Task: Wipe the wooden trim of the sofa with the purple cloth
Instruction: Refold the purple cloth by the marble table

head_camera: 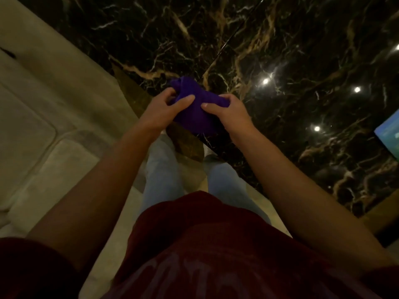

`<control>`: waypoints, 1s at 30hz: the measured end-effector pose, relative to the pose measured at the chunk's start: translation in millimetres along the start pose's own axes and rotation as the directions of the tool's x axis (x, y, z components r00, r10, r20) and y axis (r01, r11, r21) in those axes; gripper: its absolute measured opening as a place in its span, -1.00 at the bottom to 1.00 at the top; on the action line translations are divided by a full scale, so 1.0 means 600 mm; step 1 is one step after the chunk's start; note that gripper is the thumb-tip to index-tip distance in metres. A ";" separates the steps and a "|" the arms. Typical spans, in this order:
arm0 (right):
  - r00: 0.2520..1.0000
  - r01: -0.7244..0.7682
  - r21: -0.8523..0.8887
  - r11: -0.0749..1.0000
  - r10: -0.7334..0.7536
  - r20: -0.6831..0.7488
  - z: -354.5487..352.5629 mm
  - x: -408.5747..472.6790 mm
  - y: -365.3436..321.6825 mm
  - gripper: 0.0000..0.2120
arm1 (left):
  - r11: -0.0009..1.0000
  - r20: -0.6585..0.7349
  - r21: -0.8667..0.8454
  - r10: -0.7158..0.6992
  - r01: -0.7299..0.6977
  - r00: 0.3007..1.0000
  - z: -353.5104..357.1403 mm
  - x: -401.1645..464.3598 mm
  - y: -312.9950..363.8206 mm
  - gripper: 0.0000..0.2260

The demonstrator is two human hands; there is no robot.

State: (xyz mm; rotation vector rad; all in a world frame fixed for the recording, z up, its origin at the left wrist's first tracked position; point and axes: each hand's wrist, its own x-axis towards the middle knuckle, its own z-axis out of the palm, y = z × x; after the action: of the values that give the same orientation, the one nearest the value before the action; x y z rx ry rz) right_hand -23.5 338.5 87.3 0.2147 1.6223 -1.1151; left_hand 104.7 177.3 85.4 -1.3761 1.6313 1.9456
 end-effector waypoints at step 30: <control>0.828 -0.326 -0.487 0.811 -0.004 -0.560 0.166 0.318 0.150 -0.57 | 0.510 0.240 0.824 0.082 -0.248 0.967 -0.068 0.382 -0.107 -0.50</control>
State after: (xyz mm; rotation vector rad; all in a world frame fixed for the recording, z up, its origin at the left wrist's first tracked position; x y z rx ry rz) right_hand 27.7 238.6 -117.0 0.2887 2.3204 -0.3900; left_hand 50.3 81.2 -129.2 -0.6212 2.2133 0.9396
